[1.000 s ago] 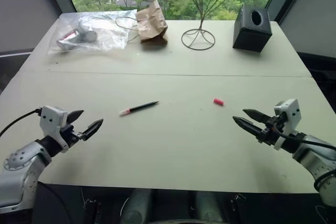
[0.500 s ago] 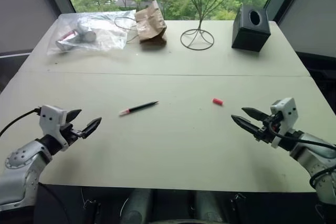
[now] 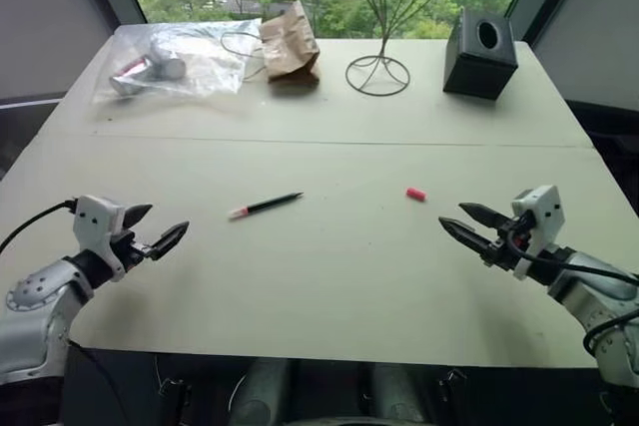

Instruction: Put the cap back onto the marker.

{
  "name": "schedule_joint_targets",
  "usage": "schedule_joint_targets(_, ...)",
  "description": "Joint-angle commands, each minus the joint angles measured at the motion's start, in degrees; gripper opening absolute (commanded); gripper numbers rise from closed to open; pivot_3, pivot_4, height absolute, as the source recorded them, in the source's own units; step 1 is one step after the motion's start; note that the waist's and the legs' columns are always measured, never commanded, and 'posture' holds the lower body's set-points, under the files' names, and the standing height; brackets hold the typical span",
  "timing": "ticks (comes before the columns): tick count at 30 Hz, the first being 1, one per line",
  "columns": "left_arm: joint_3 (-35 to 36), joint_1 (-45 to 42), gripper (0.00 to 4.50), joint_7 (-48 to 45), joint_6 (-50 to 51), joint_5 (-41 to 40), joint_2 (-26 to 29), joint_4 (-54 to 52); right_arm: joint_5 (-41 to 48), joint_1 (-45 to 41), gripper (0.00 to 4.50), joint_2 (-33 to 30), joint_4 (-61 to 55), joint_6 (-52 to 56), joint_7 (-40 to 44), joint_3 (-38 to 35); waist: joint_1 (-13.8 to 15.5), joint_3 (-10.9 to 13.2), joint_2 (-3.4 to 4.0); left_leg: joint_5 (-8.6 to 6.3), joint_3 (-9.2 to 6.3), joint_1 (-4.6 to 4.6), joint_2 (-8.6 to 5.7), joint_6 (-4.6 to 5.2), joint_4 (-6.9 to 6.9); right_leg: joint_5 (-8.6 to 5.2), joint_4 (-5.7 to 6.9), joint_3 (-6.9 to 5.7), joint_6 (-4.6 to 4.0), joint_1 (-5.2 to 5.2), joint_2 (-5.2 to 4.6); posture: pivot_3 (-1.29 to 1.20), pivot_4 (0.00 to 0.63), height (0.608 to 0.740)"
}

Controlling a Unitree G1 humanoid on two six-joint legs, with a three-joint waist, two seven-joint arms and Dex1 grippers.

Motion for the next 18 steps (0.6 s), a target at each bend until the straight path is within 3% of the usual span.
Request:
schedule_joint_targets(1, -2.27, -3.96, 4.47, -4.82, -2.60, 0.95, 2.68, 2.72, 1.02, -0.40, 2.73, 0.00, -3.55, -0.04, -0.05, -0.24, -0.09, 0.00, 0.00, 0.00, 0.00, 0.00, 0.00, 0.00, 0.01, 0.00, 0.00, 0.00, 0.00, 0.00, 0.00, 0.00, 0.150, 0.740)
schedule_joint_targets(8, -14.72, -18.77, 4.47, -21.12, -7.17, 5.08, 6.51, 13.45, 2.80, -4.18, 2.73, 0.10, -7.32, 2.83, -1.57, 1.24, -0.18, 0.00, -0.01, 0.01, 0.02, 0.01, 0.00, 0.00, 0.10, 0.01, 0.15, -0.01, 0.01, -0.02, 0.05, 0.00, 0.150, 0.740)
schedule_joint_targets(14, -21.52, -33.87, 4.47, -25.19, -15.08, 10.45, 0.91, 29.49, 3.06, -3.62, 2.73, 1.75, -10.94, 4.13, -3.65, 3.83, 0.00, 0.02, -0.05, 0.02, 0.00, -0.01, -0.02, 0.02, 0.19, 0.12, 0.20, -0.05, 0.23, 0.01, 0.08, 0.00, 0.150, 0.740)
schedule_joint_targets(18, -24.13, -38.80, 4.47, -26.61, -21.32, 13.50, -3.88, 38.25, 2.36, -2.12, 2.73, 3.04, -12.59, 4.04, -5.21, 5.06, -0.20, 0.01, -0.06, 0.02, 0.02, -0.06, -0.07, 0.02, 0.43, 0.27, 0.22, -0.03, 0.51, 0.09, 0.09, 0.00, 0.150, 0.740)
